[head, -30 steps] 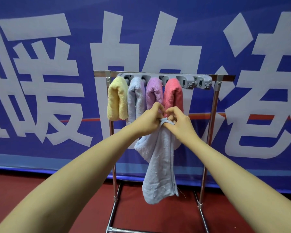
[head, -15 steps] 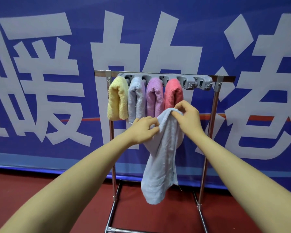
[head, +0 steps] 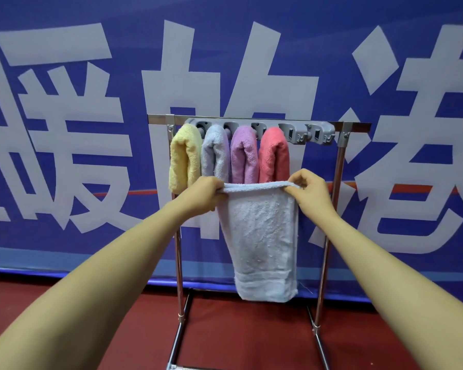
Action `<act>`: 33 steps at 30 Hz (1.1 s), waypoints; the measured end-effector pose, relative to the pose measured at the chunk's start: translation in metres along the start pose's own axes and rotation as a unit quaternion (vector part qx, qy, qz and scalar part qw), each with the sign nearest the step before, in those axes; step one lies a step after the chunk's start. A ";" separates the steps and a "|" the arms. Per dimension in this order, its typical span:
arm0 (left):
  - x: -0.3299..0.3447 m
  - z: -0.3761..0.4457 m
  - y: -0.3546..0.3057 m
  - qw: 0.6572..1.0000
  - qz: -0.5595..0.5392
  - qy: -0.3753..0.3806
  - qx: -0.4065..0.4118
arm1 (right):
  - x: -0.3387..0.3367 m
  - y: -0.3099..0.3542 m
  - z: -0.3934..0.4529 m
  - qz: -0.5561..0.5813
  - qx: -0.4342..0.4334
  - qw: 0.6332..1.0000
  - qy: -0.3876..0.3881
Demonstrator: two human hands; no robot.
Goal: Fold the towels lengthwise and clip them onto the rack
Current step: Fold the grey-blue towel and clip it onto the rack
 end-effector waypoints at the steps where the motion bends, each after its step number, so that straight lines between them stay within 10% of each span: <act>1: -0.003 0.002 0.000 1.000 -0.002 -0.003 0.005 | 0.001 -0.002 0.000 0.009 0.005 1.000 0.015; 33: -0.019 -0.011 0.010 0.998 0.050 -0.042 -0.001 | 0.021 0.009 -0.009 -0.094 -0.024 0.992 0.077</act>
Point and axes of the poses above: each hand's wrist, its own z-axis towards the middle knuckle, its own x-axis out of the palm, y = z × x, the point moved 5 cm from there along z, towards the middle knuckle, and after that the axes turned 1 degree about y, right-handed, at the moved point
